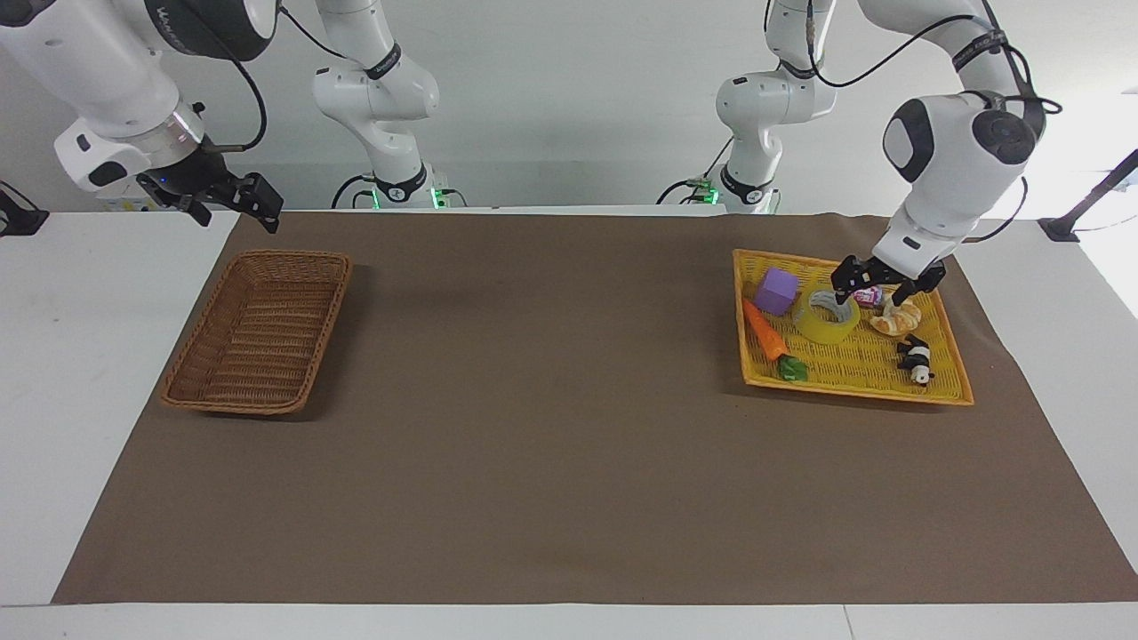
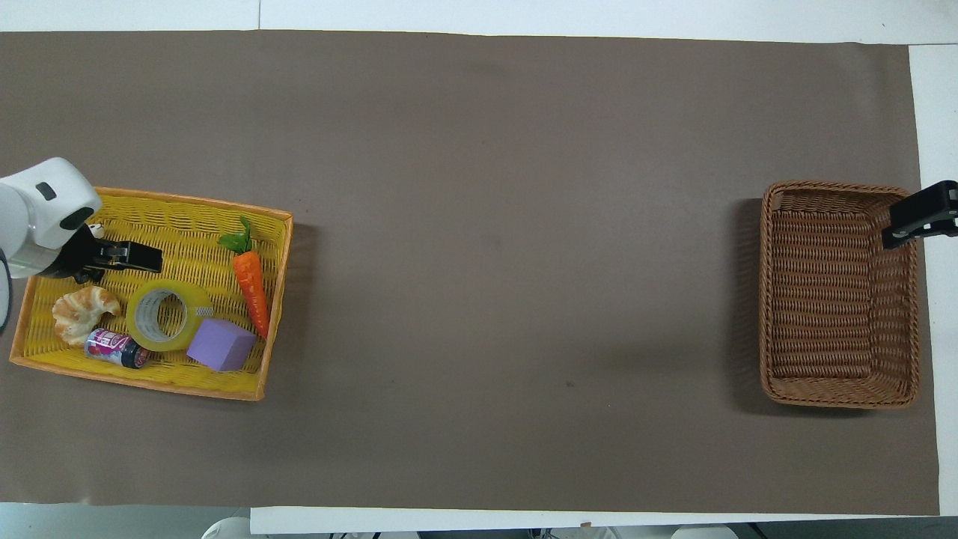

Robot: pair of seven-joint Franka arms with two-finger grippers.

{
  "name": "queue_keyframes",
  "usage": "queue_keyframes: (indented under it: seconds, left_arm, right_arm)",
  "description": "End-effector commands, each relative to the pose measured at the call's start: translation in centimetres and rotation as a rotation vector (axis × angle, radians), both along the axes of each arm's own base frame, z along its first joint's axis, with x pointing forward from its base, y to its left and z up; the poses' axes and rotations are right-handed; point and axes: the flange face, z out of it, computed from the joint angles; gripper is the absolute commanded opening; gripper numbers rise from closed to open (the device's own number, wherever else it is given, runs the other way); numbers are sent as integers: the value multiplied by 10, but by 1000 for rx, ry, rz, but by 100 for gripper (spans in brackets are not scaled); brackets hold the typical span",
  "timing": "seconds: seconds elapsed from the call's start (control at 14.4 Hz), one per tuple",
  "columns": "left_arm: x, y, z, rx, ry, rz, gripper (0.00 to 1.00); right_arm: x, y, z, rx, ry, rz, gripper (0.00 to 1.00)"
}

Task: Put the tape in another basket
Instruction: 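Lower the left gripper into the yellow basket toward the tape roll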

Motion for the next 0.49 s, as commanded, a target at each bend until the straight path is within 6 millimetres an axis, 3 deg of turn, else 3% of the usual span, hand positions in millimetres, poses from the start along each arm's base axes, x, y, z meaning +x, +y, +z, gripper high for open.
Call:
queue_keyframes:
  seconds: [0.0,0.42]
  left_arm:
    - [-2,26,-20,9,-19,36,100]
    - [-21,43,-58,2,6,-12,99]
  right_arm:
    - [-7,-1,1,9,-6,19,99]
    - [-7,-1,1,9,-6,19,99]
